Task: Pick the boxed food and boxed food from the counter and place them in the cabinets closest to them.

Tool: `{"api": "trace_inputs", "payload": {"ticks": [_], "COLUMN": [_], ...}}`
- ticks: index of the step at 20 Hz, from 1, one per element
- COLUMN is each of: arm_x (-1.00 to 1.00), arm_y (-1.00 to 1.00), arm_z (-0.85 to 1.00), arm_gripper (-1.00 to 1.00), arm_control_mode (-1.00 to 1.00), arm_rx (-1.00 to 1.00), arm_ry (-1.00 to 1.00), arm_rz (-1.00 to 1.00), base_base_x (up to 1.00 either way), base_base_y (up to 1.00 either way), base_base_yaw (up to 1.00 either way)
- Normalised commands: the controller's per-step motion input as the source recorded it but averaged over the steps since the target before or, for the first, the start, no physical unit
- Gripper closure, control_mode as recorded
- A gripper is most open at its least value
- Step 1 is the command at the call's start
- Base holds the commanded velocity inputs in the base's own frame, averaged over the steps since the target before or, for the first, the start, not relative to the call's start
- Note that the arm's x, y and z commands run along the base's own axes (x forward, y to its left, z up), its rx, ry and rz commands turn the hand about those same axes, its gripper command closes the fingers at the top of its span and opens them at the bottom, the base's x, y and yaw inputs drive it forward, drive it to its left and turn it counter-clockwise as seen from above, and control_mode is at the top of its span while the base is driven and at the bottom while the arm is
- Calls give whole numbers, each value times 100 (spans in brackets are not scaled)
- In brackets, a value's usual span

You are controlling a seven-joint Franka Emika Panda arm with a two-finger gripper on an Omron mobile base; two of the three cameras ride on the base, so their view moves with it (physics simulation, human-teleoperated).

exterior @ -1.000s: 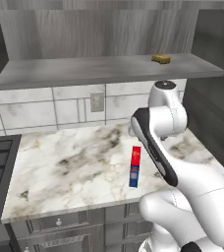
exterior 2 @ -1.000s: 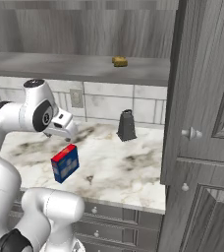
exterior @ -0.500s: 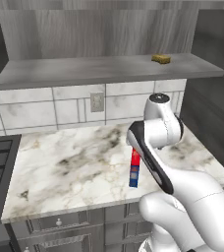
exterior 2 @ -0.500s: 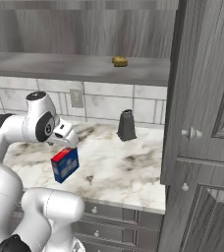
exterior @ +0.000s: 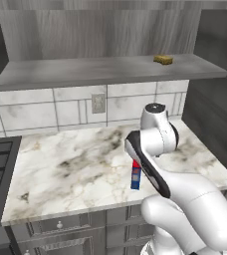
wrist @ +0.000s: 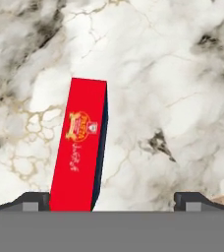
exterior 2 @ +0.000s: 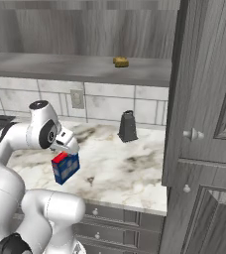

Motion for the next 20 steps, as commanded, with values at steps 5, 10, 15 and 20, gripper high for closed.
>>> {"api": "trace_inputs", "payload": {"ticks": [5,10,15,20], "arm_x": [21,18,10,0], "arm_y": [18,10,0,-5], "arm_z": [-24,-19,-20,-31], "arm_gripper": [-100,-100,-100,-100], "arm_control_mode": [-100,-100,-100,-100], "arm_rx": [0,-3,-4,-6], "arm_ry": [-4,-14,-17,-7], "arm_rz": [-6,-4,-2,-1], "base_base_x": [0,0,0,0], "base_base_y": [0,0,0,0], "base_base_yaw": [0,0,0,0]}}
